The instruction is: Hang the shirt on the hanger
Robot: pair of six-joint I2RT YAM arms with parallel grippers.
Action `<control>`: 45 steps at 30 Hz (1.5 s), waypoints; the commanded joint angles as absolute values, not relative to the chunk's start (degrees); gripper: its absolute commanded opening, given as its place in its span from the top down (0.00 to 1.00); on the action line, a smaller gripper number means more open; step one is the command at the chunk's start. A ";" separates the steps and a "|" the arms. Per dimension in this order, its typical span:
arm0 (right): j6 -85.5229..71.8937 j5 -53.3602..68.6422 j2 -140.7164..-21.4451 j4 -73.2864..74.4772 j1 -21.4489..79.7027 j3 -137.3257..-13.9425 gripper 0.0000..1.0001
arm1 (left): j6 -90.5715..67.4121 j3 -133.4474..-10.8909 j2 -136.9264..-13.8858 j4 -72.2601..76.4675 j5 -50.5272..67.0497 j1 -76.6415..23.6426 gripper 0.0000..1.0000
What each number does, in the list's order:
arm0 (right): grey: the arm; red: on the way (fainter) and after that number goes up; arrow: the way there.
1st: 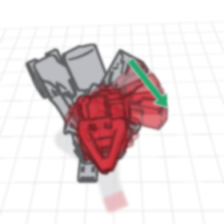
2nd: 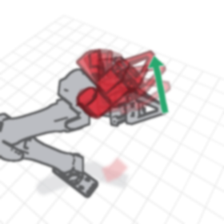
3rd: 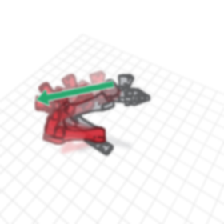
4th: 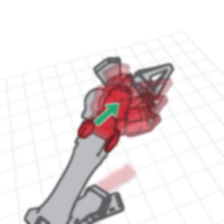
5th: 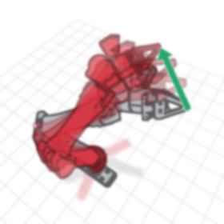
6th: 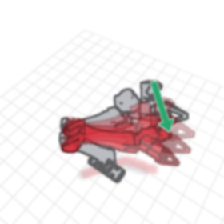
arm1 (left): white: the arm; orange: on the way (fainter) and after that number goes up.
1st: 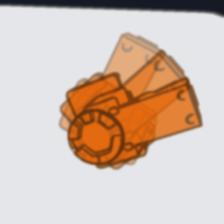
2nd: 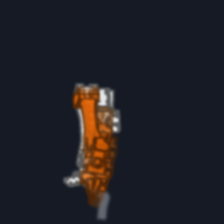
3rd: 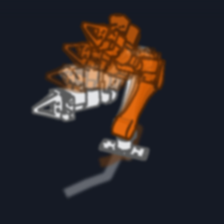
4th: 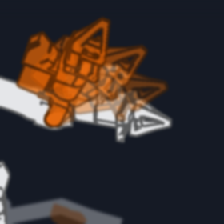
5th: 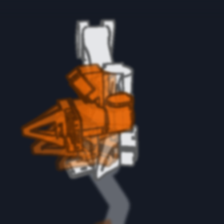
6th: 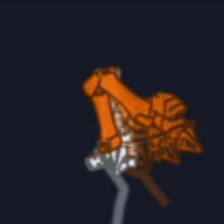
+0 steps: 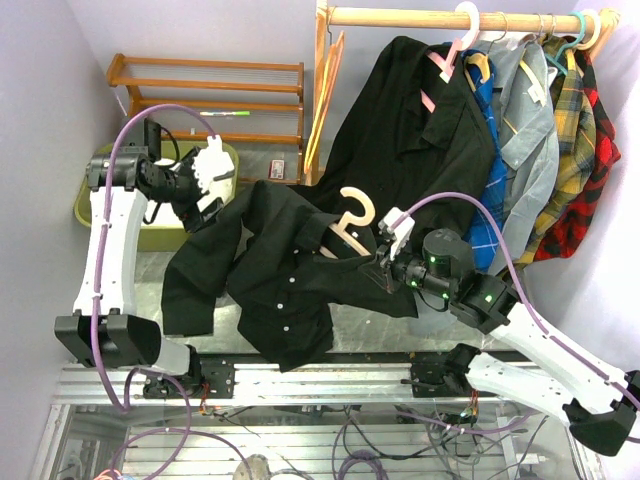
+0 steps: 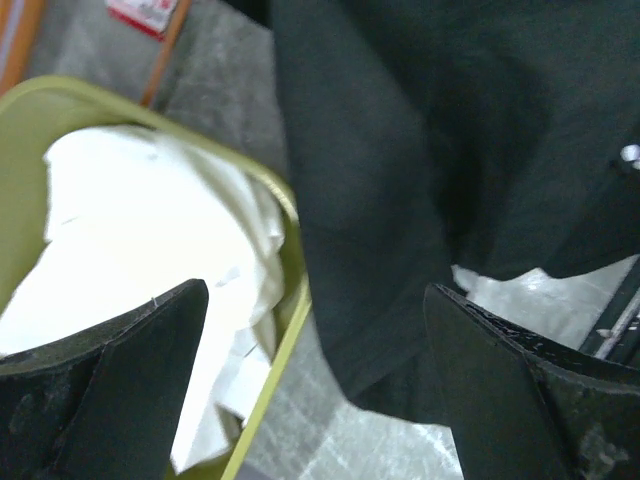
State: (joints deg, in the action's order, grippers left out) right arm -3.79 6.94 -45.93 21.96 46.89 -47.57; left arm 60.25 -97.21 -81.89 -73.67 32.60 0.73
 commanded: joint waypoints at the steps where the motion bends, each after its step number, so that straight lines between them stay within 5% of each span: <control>1: -4.18 6.43 -45.58 23.23 46.90 -49.64 1.00 | 59.78 -93.08 -80.30 -72.10 44.38 0.79 0.00; 14: -4.48 6.87 -45.50 24.22 46.88 -51.04 1.00 | 49.44 -80.30 -85.56 -57.43 51.68 -3.87 0.00; 15: -4.56 6.95 -45.13 24.12 46.90 -51.27 1.00 | 51.02 -79.71 -86.81 -59.15 52.15 -3.93 0.10; 16: -4.57 6.89 -44.86 23.96 46.89 -51.44 1.00 | 52.53 -79.49 -87.93 -59.83 50.67 -3.78 0.35; 17: -4.50 6.86 -44.83 24.09 46.84 -51.75 1.00 | 51.75 -79.57 -88.73 -58.69 47.99 -3.22 0.80; 18: -4.30 6.86 -44.79 24.40 46.87 -52.11 1.00 | 50.60 -79.87 -89.13 -57.07 45.24 -1.42 0.91; 21: -3.46 7.07 -46.25 26.38 46.86 -53.33 1.00 | 52.38 -84.08 -89.27 -56.85 47.97 11.30 0.93; 29: -2.54 6.56 -48.56 25.99 46.93 -53.92 1.00 | 52.31 -84.85 -83.84 -58.21 50.67 20.30 0.92; 30: -2.90 5.80 -48.86 26.23 46.91 -54.44 1.00 | 51.73 -84.56 -82.85 -58.43 51.32 20.29 0.79; 33: -5.04 2.56 -50.86 29.41 46.91 -57.04 1.00 | 47.70 -87.20 -80.25 -62.21 53.39 20.10 0.02; 38: -7.11 1.55 -53.18 33.50 46.90 -60.54 1.00 | 42.66 -97.87 -80.96 -71.50 55.71 20.09 0.01; 41: -7.02 -0.68 -54.20 34.08 46.89 -60.93 1.00 | 52.72 -104.80 -81.73 -83.85 61.28 20.06 0.01; 45: -8.39 -11.71 -55.90 35.88 46.77 -63.66 1.00 | 51.38 -105.36 -80.55 -86.02 59.99 15.56 0.01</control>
